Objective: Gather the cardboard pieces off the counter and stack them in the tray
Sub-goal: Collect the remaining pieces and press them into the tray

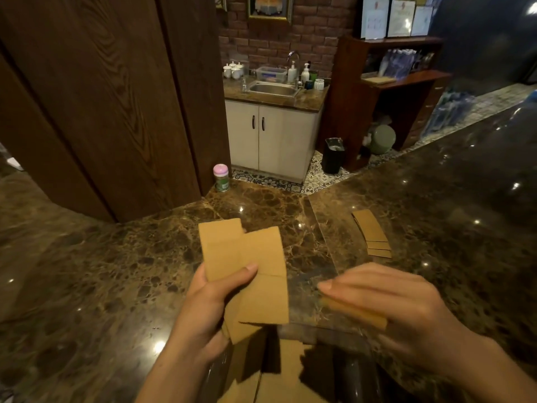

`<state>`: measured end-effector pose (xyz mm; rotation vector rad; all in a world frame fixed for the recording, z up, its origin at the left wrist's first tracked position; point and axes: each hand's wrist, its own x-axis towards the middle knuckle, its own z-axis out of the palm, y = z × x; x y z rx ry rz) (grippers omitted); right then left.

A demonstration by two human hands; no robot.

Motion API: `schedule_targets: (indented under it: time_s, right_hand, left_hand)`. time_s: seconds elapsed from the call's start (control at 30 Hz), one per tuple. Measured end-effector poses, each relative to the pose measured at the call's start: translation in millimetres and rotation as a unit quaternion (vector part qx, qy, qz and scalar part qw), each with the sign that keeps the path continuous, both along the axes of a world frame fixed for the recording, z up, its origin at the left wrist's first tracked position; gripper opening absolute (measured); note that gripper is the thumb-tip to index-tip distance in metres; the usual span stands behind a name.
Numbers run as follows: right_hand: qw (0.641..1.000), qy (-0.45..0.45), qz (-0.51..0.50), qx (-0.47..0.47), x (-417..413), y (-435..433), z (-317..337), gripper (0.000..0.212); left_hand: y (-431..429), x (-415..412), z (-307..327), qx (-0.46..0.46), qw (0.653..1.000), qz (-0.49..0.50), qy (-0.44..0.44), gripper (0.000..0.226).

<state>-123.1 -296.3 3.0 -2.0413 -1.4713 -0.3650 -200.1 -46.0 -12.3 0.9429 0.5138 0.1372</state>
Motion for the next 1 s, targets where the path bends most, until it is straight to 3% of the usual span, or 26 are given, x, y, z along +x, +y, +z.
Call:
schedule_targets:
  time_s: [0.03, 0.1, 0.13, 0.2, 0.37, 0.53, 0.8, 0.93, 1.0]
  right_hand:
    - [0.991, 0.116, -0.043, 0.047, -8, 2, 6, 0.025]
    - [0.919, 0.350, -0.109, 0.141, -18, 15, 15, 0.019]
    - [0.875, 0.433, -0.118, 0.181, -19, 22, 13, 0.023]
    - [0.817, 0.516, -0.129, 0.223, -18, 36, 8, 0.031]
    - [0.794, 0.551, -0.136, 0.218, -15, 66, -9, 0.028]
    - [0.770, 0.569, -0.148, 0.249, -12, 69, -14, 0.025]
    - [0.776, 0.573, -0.125, 0.232, -16, 67, -18, 0.030]
    - [0.730, 0.590, -0.165, 0.304, -12, 66, -18, 0.024]
    - [0.726, 0.591, -0.173, 0.305, -10, 65, -17, 0.022]
  left_hand:
    - [1, 0, -1, 0.014, 1.000, 0.005, -0.009, 0.052]
    - [-2, 1, 0, 0.044, 0.999, -0.001, -0.025, 0.051]
    - [-7, 1, 2, 0.053, 0.998, -0.007, -0.030, 0.051]
    - [-18, 3, 4, 0.065, 0.997, -0.031, -0.042, 0.052]
    - [-33, 8, 4, 0.077, 0.994, -0.062, -0.041, 0.051]
    - [-23, 2, 2, -0.046, 0.987, -0.135, -0.070, 0.042]
    - [-27, 8, 3, 0.072, 0.993, -0.059, -0.067, 0.039]
    - [-26, 4, 2, 0.069, 0.993, -0.066, -0.074, 0.042]
    - [-25, 3, 0, 0.068, 0.994, -0.053, -0.071, 0.043]
